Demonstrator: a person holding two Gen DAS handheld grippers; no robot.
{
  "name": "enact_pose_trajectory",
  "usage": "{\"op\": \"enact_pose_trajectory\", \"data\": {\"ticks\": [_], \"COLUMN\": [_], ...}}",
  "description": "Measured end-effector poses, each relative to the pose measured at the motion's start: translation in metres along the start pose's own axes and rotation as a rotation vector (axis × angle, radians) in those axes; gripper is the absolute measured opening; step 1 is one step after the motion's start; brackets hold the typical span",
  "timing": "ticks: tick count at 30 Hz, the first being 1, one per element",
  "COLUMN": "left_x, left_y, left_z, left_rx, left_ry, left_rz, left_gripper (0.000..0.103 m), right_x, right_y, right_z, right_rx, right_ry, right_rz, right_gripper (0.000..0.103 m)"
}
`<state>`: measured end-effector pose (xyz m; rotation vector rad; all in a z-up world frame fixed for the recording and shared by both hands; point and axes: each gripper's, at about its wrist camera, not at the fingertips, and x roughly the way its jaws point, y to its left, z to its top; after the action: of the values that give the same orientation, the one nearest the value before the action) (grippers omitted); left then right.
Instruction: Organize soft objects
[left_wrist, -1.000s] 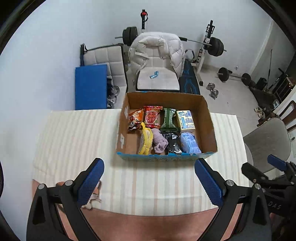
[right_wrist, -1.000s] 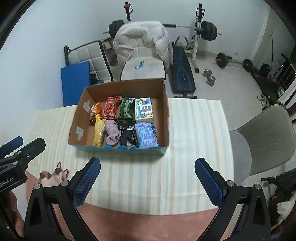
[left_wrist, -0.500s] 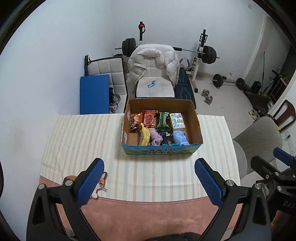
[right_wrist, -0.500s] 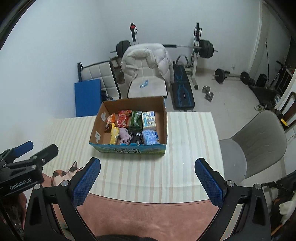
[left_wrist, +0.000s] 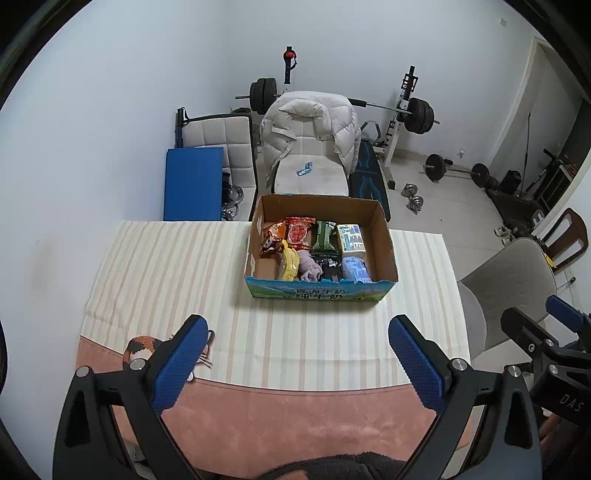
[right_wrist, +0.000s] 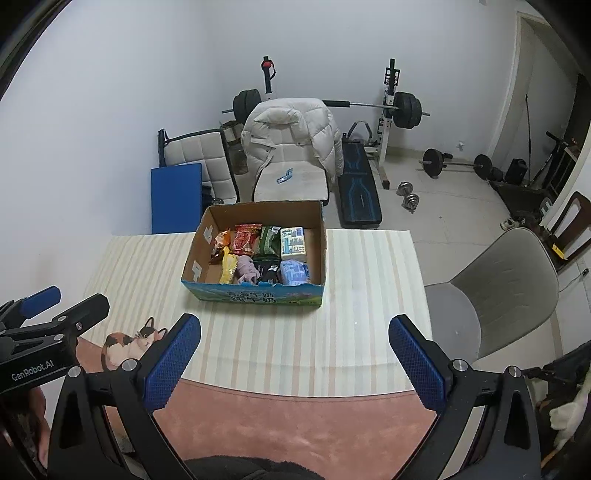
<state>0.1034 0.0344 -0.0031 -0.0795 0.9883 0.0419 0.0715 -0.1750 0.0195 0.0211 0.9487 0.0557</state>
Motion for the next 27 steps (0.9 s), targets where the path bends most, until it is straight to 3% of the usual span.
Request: {"op": "enact_pose_trajectory", "data": {"ticks": [27], "left_x": [0.002], "left_y": [-0.007], "left_z": [0.009], "left_rx": [0.0], "left_ry": [-0.067], "left_rz": [0.015], "left_gripper": [0.101], "right_x": [0.01], "right_y": [-0.004], "right_z": [0.018], "right_rx": [0.01], "right_ry": [-0.046], "right_rz": [-0.061], "right_gripper": [0.103]}}
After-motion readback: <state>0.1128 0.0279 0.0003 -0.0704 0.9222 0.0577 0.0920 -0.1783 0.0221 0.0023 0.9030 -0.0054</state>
